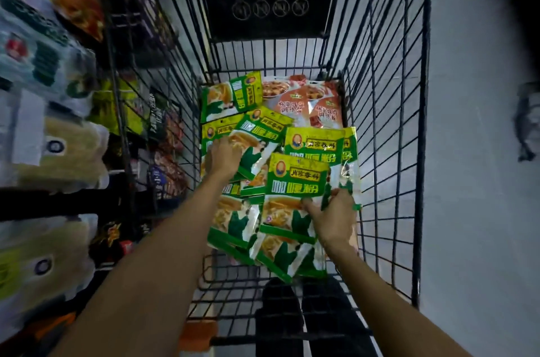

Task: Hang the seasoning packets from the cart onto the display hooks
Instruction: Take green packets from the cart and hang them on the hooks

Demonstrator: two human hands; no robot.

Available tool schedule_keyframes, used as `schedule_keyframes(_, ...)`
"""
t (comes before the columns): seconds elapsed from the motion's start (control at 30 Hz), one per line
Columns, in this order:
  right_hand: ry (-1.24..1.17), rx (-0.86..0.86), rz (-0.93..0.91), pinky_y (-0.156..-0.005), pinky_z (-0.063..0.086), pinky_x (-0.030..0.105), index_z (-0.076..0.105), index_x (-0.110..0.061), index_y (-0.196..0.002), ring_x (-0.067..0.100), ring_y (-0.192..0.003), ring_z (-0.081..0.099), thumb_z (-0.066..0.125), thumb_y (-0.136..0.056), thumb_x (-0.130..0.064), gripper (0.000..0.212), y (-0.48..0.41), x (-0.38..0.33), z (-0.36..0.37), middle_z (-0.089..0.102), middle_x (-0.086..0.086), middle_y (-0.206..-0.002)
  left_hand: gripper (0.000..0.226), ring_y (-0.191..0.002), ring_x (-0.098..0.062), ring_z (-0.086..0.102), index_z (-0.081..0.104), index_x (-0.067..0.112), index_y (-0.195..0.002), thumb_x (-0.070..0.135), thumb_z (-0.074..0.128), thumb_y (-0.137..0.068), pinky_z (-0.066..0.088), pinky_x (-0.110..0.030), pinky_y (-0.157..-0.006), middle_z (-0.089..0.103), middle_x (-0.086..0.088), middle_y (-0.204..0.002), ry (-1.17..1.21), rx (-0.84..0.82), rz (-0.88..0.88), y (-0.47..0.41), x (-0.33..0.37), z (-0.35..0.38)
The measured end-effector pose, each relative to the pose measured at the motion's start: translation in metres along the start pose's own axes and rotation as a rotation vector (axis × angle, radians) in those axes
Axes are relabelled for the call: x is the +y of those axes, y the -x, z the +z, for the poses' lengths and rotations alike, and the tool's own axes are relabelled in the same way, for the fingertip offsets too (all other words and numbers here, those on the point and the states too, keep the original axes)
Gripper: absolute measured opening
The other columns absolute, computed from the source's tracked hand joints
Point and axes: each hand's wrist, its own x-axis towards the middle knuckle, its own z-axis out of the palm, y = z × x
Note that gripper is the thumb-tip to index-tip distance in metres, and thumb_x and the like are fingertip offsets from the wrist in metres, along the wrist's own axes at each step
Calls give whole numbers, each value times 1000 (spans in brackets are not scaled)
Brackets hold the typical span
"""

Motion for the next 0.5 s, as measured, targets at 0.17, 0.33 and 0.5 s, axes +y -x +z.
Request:
schedule_keyframes(0.17,194,138,-29,-84,37,37,45,-10,-117,30,-107,49,72,-82,-40,54,3,-5,18,48,13,-120,62,-130,-38,40,38,3,-139,38,59,-92,38,-47,-103,41,-20,-142,-89,-27,-33,-17,-7,12)
schedule_keyframes(0.33,133,130,-11,-90,33,38,51,-8,-106,28,-107,47,74,-81,-34,43,3,-4,23,48,10,-113,73,-125,-36,45,47,1,-131,39,78,-76,43,-43,-97,47,-20,-137,4,4,-53,-24,-7,3)
schedule_keyframes(0.5,-238,67,-24,-53,32,27,38,-10,-87,22,-72,44,68,-87,-12,31,10,2,17,43,0,-72,71,-111,-31,58,58,-5,-117,26,90,-61,51,-33,-86,60,-15,-123,286,-75,-192,-26,-5,-13)
